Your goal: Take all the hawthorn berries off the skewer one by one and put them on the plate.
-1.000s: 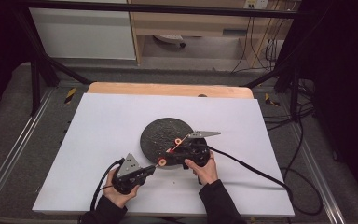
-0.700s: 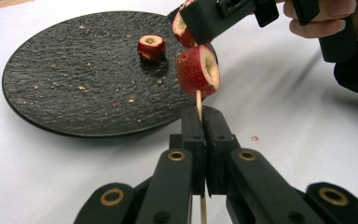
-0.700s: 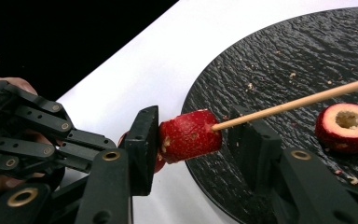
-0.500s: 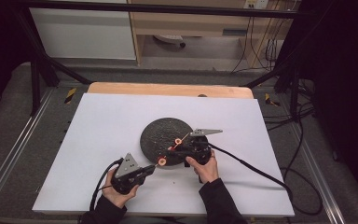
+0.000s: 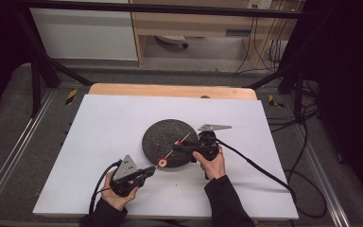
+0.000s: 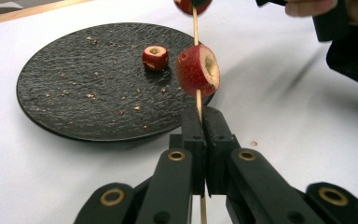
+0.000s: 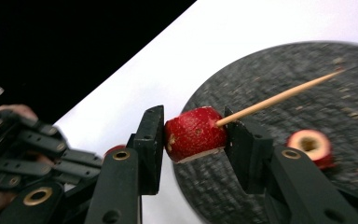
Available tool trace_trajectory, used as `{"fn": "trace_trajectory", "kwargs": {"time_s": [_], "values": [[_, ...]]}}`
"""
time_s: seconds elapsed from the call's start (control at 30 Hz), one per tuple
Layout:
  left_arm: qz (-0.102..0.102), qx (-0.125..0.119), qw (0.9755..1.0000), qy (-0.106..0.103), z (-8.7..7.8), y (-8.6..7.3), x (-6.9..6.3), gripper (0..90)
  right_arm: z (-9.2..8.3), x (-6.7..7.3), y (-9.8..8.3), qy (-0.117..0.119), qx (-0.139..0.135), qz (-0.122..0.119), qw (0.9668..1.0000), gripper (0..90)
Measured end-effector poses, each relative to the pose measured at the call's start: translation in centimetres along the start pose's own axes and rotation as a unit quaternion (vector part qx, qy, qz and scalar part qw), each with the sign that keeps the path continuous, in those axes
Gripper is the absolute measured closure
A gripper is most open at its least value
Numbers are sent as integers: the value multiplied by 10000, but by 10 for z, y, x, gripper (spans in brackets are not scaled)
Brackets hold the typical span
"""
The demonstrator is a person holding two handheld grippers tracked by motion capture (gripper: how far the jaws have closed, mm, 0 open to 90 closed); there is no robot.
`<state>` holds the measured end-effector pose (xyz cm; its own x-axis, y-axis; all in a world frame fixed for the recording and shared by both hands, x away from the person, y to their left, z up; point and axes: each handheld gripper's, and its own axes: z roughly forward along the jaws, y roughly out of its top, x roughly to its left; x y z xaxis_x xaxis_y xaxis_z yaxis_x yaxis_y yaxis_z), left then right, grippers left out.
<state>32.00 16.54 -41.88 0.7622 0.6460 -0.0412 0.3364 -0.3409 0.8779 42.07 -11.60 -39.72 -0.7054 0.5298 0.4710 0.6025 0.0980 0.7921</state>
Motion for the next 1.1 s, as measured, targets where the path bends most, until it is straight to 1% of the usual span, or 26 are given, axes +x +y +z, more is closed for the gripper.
{"fn": "trace_trajectory", "kwargs": {"time_s": [0.03, 0.13, 0.2, 0.23, 0.27, 0.37, 0.43, 0.5, 0.57, 0.6, 0.63, 0.67, 0.73, 0.9, 0.93, 1.0, 1.03, 1.1], "values": [[0, 0, 10000, 0, 0, 0, 0, 880, 0, 0, 0, 0, 0, 0, 10000, 596], [-7, -13, 10000, 5, -2, -1, 2, 880, -8, -5, 11, -134, -87, 7, 9999, 597], [-5, -14, 10000, 9, -3, -1, 2, 880, -10, -6, 14, -160, -105, 17, 9998, 597], [-1, -19, 10000, 5, -3, -1, 2, 880, -14, -9, 19, -238, -172, 12, 9996, 597], [-1, -15, 10000, 8, -3, -1, 3, 880, -14, -9, 19, -238, -172, 12, 9996, 597], [-16, -23, 10000, 13, -4, -1, 3, 880, -21, -14, 28, -323, -262, 52, 9991, 597], [-26, -29, 10000, 16, -5, -2, 4, 880, -27, -19, 36, -424, -335, 107, 9985, 598], [-32, -29, 10000, 34, -5, -2, 4, 880, -29, -21, 38, -445, -355, 96, 9983, 598], [-37, -19, 10000, 37, -6, -2, 5, 880, -35, -26, 45, -537, -439, 152, 9975, 598], [-44, -27, 10000, 43, -6, -2, 5, 880, -35, -26, 45, -537, -439, 152, 9975, 598], [-48, -27, 10000, 53, -7, -3, 6, 880, -38, -29, 50, -602, -498, 189, 9968, 598], [-53, -32, 10000, 60, -7, -3, 7, 880, -38, -29, 50, -602, -498, 189, 9968, 598], [-72, -38, 9999, 86, -9, -3, 8, 880, -42, -33, 55, -687, -579, 212, 9957, 597], [-192, -134, 9996, 187, -16, -2, 16, 880, -40, -34, 54, -779, -538, 189, 9953, 597], [-218, -157, 9994, 207, -17, -2, 18, 880, -34, -33, 51, -793, -455, 159, 9957, 597], [-263, -202, 9992, 244, -20, -1, 21, 880, -27, -33, 46, -787, -368, 143, 9961, 596], [-268, -210, 9991, 260, -21, -1, 22, 880, -27, -33, 46, -787, -368, 143, 9961, 596], [-298, -215, 9989, 278, -22, -1, 23, 880, -17, -32, 40, -759, -256, 145, 9967, 596]]}}
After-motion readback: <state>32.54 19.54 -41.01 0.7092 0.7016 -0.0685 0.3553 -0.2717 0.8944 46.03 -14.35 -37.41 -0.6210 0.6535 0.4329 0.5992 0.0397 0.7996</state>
